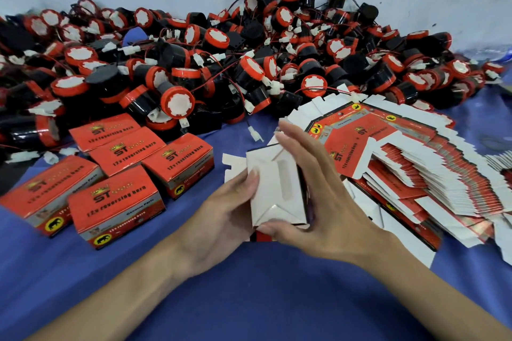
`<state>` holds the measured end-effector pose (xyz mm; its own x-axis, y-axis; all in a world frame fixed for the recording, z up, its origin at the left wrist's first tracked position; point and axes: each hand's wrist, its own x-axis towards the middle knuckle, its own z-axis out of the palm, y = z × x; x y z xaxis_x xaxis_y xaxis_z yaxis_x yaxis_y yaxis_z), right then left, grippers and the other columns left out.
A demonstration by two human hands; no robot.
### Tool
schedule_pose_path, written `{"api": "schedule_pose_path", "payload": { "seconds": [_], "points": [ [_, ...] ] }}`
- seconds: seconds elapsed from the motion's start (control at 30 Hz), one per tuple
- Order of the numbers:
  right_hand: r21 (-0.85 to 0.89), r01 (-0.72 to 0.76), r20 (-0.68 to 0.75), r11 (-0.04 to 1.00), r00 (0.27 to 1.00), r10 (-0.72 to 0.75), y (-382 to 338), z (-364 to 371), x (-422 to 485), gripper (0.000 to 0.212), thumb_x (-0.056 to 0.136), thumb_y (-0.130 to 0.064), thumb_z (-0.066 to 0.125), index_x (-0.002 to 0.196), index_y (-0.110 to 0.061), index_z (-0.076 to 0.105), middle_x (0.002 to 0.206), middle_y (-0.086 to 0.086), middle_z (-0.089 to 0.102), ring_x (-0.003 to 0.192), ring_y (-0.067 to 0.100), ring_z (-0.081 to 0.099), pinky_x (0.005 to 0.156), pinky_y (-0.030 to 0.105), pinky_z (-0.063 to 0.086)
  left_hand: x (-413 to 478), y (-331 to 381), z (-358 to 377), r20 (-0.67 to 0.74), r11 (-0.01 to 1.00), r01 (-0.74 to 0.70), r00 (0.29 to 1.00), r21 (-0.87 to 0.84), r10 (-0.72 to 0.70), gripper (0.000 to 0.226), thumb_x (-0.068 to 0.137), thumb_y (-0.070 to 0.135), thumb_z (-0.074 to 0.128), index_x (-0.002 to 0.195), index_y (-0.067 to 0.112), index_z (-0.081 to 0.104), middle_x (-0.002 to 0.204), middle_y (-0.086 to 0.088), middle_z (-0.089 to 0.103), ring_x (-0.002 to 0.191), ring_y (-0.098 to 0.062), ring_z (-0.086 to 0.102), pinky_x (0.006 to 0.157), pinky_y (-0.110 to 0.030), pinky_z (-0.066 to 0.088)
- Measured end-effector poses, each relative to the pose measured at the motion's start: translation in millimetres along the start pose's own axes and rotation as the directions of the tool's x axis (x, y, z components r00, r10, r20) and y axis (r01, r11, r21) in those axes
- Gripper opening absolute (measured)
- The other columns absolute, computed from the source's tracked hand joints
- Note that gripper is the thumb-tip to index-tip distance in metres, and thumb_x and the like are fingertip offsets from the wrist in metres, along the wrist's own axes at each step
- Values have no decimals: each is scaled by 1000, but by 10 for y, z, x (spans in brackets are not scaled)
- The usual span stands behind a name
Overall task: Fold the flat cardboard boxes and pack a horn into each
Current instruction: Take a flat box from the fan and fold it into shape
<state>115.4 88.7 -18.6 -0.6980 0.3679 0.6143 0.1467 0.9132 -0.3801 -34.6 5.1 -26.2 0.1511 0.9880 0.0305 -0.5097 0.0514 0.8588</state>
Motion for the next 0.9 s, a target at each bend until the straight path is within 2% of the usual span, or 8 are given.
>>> {"api": "schedule_pose_path", "payload": {
  "seconds": [0.1, 0.17, 0.3, 0.57, 0.67, 0.77, 0.83, 0.9],
  "points": [
    [50, -3, 42, 999, 999, 1, 60, -65, 2, 102, 69, -53, 74, 144, -8, 23, 151, 14, 26, 144, 17, 22, 116, 33, 23, 21, 42, -62, -49, 999, -50, 998, -6, 50, 69, 70, 31, 81, 131, 10, 56, 126, -16, 62, 112, -30, 61, 86, -36, 54],
    [23, 14, 94, 1000, 995, -17, 84, -68, 2, 114, 61, -56, 77, 145, -2, 20, 152, 16, 24, 145, 18, 20, 117, 32, 22, 38, 14, -81, -108, 996, -65, 992, 59, 71, 79, 60, 21, 80, 132, 9, 53, 124, -20, 61, 110, -36, 60, 85, -41, 54],
    [-4, 71, 148, 997, 987, -70, 81, -66, 9, 114, 61, -56, 77, 144, -8, 16, 153, 11, 21, 145, 19, 21, 116, 40, 26, 38, -59, -50, -147, 992, -86, 984, 94, 99, 74, 59, 19, 72, 129, 9, 51, 112, -13, 68, 101, -30, 66, 73, -37, 58],
    [62, 108, 64, 992, 992, -112, 31, -38, 11, 104, 63, -52, 79, 140, -6, 25, 144, 8, 36, 138, 16, 32, 111, 29, 30, 15, -65, -53, -141, 986, -129, 979, 108, 144, 65, 62, 15, 72, 124, 10, 54, 103, -10, 68, 91, -25, 67, 67, -32, 57],
    [52, 142, 41, 988, 989, -145, 8, -33, 19, 103, 63, -50, 82, 139, -5, 27, 141, 10, 40, 135, 21, 38, 110, 36, 35, 17, -81, -22, -178, 979, -167, 966, 113, 186, 63, 63, 10, 70, 124, 10, 54, 102, -10, 68, 92, -26, 66, 68, -35, 57],
    [70, 184, 45, 980, 981, -187, -50, 28, 36, 101, 65, -44, 85, 137, -5, 27, 136, 19, 47, 129, 33, 45, 105, 47, 39, 36, -118, 13, -277, 966, -184, 933, 182, 230, 41, 66, -4, 60, 104, 11, 63, 89, -9, 68, 85, -27, 65, 66, -34, 55],
    [91, 183, 35, 979, 982, -187, -83, 51, 44, 100, 66, -44, 85, 138, -5, 27, 137, 18, 48, 128, 33, 45, 105, 47, 39, 27, -108, 39, -279, 971, -178, 935, 158, 217, 33, 67, -4, 58, 86, 20, 70, 79, -6, 68, 75, -21, 67, 61, -31, 55],
    [112, 160, 27, 981, 986, -163, -91, 33, 42, 102, 65, -46, 84, 139, -6, 26, 139, 14, 46, 130, 29, 44, 107, 42, 38, 14, -77, 56, -226, 980, -158, 957, 119, 181, 31, 69, -3, 60, 84, 21, 72, 79, -6, 69, 73, -19, 68, 61, -29, 55]
  ]
}}
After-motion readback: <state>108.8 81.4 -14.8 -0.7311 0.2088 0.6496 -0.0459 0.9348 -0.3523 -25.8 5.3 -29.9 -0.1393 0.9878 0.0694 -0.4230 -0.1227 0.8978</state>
